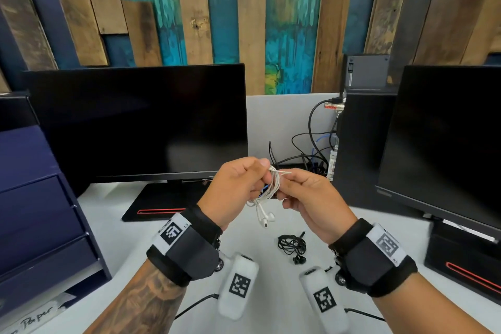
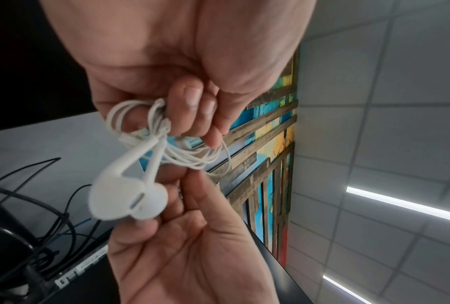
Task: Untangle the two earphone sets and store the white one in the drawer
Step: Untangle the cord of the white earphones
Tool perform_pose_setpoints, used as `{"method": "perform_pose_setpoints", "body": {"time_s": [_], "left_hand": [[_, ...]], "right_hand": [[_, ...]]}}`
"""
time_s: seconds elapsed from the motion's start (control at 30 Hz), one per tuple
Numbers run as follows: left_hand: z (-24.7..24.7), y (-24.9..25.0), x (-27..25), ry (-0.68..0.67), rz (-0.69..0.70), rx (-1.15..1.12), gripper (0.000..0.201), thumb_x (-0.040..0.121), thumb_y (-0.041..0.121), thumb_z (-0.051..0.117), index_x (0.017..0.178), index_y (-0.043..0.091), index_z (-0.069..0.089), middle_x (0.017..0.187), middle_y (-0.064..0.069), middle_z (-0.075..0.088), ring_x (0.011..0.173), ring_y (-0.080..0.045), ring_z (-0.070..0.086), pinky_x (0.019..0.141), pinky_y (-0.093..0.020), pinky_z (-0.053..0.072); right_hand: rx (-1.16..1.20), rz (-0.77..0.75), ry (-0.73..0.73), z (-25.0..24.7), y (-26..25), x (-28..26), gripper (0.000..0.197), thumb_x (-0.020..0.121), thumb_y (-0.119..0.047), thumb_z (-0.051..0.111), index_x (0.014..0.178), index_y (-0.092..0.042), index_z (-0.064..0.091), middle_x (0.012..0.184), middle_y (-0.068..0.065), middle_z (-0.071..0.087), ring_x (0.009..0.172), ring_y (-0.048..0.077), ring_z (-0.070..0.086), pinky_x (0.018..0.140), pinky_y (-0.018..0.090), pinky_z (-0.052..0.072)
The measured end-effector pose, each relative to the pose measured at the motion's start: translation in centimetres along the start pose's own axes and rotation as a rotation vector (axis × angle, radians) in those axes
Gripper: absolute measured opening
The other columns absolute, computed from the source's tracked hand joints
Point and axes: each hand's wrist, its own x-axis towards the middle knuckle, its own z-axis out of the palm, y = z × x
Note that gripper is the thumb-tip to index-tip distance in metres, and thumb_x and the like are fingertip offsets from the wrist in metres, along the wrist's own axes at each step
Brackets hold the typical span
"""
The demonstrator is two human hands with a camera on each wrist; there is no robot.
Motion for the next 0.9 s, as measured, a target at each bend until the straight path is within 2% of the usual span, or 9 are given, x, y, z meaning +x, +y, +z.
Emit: {"method": "perform_pose_setpoints", "body": {"time_s": [0.1, 0.23, 0.33, 0.4, 0.47, 0.6, 0.73, 0.83, 0.9], "left_hand": [[-0.2, 0.0, 0.0, 0.033, 0.012, 0.044, 0.041, 0.104, 0.026, 0.049, 0.078, -0.004, 0.059, 0.056, 0.002, 0.03, 0.052, -0.012, 0.024, 0.052, -0.024, 0.024], [0.4, 0.2, 0.0, 0.043, 0.03, 0.06, 0.039, 0.103, 0.023, 0.05, 0.077, -0.003, 0.06, 0.051, 0.007, 0.038, 0.048, -0.008, 0.031, 0.051, -0.019, 0.03], [0.6, 0.1, 0.2, 0.04, 0.054, 0.068, 0.038, 0.102, 0.021, 0.051, 0.077, -0.005, 0.063, 0.055, 0.003, 0.05, 0.048, -0.008, 0.035, 0.052, -0.018, 0.034], [0.8, -0.1, 0.2, 0.032, 0.075, 0.089, 0.037, 0.101, 0.021, 0.053, 0.077, -0.005, 0.064, 0.059, -0.002, 0.053, 0.051, -0.01, 0.038, 0.052, -0.02, 0.036], [1.0, -0.2, 0.1, 0.067, 0.082, 0.09, 0.035, 0.1, 0.022, 0.055, 0.077, -0.002, 0.065, 0.058, 0.001, 0.054, 0.051, -0.008, 0.042, 0.053, -0.018, 0.038], [0.1, -0.7, 0.6, 0.247, 0.084, 0.071, 0.036, 0.101, 0.024, 0.053, 0.08, -0.003, 0.064, 0.051, 0.012, 0.045, 0.052, -0.009, 0.036, 0.056, -0.022, 0.036], [-0.6, -1.6, 1.0, 0.313, 0.021, -0.005, 0.033, 0.1, 0.026, 0.055, 0.08, 0.001, 0.063, 0.052, 0.009, 0.037, 0.051, -0.009, 0.031, 0.054, -0.024, 0.031], [-0.7, -2.2, 1.1, 0.284, 0.013, 0.028, 0.01, 0.095, 0.02, 0.064, 0.09, 0.013, 0.058, 0.061, 0.01, 0.051, 0.051, -0.004, 0.042, 0.058, -0.022, 0.037], [-1.1, -2.8, 1.4, 0.264, -0.015, -0.021, 0.013, 0.095, 0.015, 0.062, 0.097, 0.018, 0.05, 0.065, 0.007, 0.053, 0.05, -0.006, 0.04, 0.058, -0.024, 0.037]], "right_hand": [[0.031, 0.064, -0.047, 0.0, -0.3, -0.3, 0.014, 0.095, -0.017, 0.063, 0.096, -0.017, 0.077, 0.075, 0.001, 0.055, 0.06, 0.009, 0.043, 0.058, 0.023, 0.039], [0.202, 0.247, -0.164, 0.5, -1.1, -0.9, 0.021, 0.102, -0.02, 0.046, 0.102, -0.011, 0.065, 0.054, 0.003, 0.047, 0.038, 0.01, 0.028, 0.049, 0.027, 0.04], [0.244, 0.282, -0.318, 0.6, -1.8, -1.3, 0.038, 0.095, -0.043, 0.044, 0.106, -0.012, 0.062, 0.062, 0.013, 0.058, 0.036, 0.014, 0.039, 0.053, 0.03, 0.046], [0.031, 0.199, -0.345, 0.8, -1.9, -1.4, 0.042, 0.096, -0.055, 0.049, 0.103, -0.015, 0.062, 0.069, 0.014, 0.062, 0.044, 0.018, 0.05, 0.054, 0.031, 0.05], [-0.151, 0.075, -0.272, 1.3, -1.6, -1.6, 0.029, 0.102, -0.041, 0.055, 0.106, -0.012, 0.061, 0.069, 0.012, 0.064, 0.051, 0.021, 0.058, 0.054, 0.029, 0.051], [-0.158, 0.024, -0.109, 1.3, -0.8, -1.5, 0.02, 0.104, -0.018, 0.053, 0.124, -0.015, 0.052, 0.067, 0.013, 0.065, 0.053, 0.025, 0.061, 0.054, 0.029, 0.052], [-0.369, -0.031, -0.062, 0.3, -0.9, -1.5, 0.011, 0.104, -0.019, 0.053, 0.102, -0.008, 0.056, 0.065, 0.01, 0.067, 0.054, 0.024, 0.061, 0.056, 0.032, 0.049], [-0.46, -0.081, -0.026, -0.4, -1.2, -1.8, 0.013, 0.103, -0.019, 0.053, 0.094, -0.01, 0.056, 0.065, 0.008, 0.068, 0.054, 0.02, 0.061, 0.056, 0.027, 0.047], [-0.485, -0.078, -0.014, -1.0, -1.0, -2.0, 0.014, 0.102, -0.018, 0.054, 0.093, -0.009, 0.056, 0.065, 0.008, 0.069, 0.054, 0.019, 0.061, 0.057, 0.027, 0.048]]}}
